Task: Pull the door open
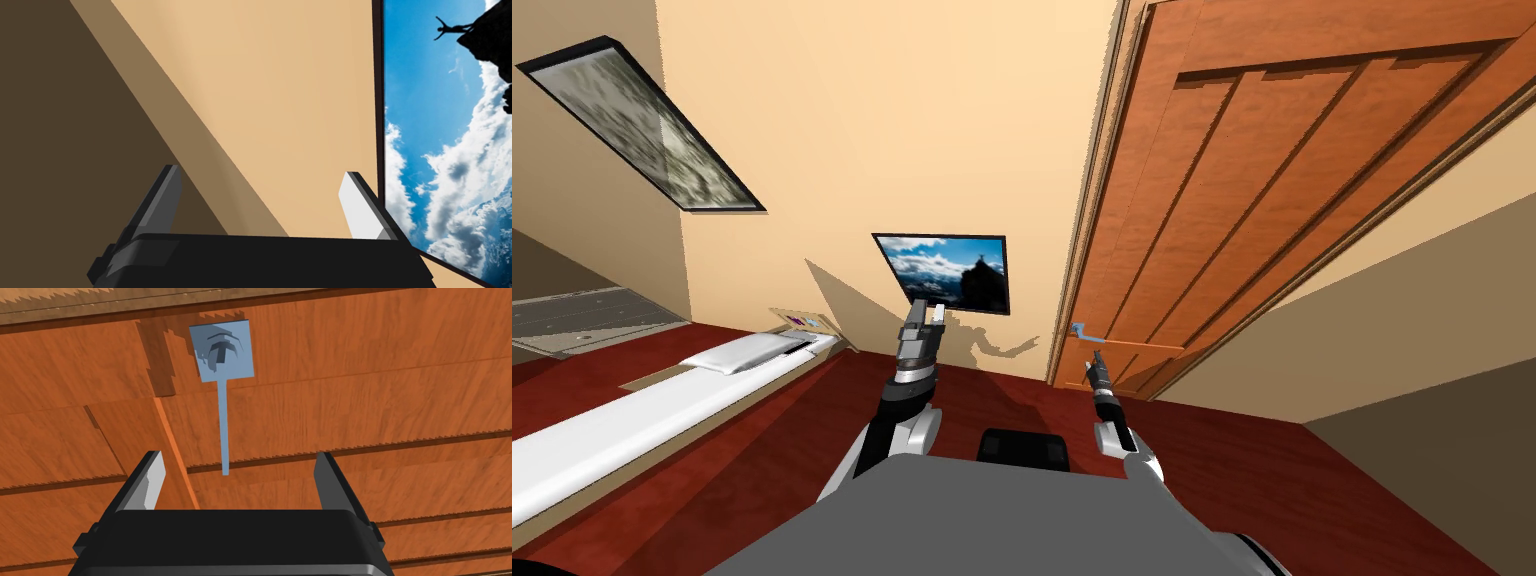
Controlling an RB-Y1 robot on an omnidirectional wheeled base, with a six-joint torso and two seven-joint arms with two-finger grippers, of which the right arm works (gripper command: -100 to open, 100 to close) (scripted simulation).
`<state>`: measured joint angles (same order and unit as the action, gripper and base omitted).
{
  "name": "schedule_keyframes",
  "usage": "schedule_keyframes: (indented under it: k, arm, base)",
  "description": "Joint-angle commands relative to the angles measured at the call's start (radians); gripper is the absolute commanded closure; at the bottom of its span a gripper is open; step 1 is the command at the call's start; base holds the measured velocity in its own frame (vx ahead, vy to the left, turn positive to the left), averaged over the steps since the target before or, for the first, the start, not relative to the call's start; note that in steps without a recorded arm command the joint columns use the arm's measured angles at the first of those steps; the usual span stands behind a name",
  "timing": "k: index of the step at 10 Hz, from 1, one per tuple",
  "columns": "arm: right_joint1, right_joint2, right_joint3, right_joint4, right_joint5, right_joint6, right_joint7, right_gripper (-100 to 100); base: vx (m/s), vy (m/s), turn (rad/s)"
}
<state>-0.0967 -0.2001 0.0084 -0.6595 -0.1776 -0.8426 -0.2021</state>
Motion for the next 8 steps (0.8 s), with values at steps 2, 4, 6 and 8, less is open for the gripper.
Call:
schedule_keyframes:
  k: [2, 4, 6, 8]
  arm:
    - [-0.017, -0.005, 0.000, 0.047, -0.005, -0.007, -0.009, -100]
    - [-0.031, -0.008, -0.001, 0.087, -0.009, -0.013, -0.015, -100]
    - [-0.019, -0.028, -0.009, 0.095, -0.015, -0.030, -0.033, -100]
    - [-0.004, -0.052, -0.018, 0.105, -0.024, -0.046, -0.054, -100]
  base:
    - [0.001, -0.064, 0.082]
    - [-0.001, -0.064, 0.121]
    - [0.060, 0.003, 0.084]
    - [0.205, 0.043, 0.132]
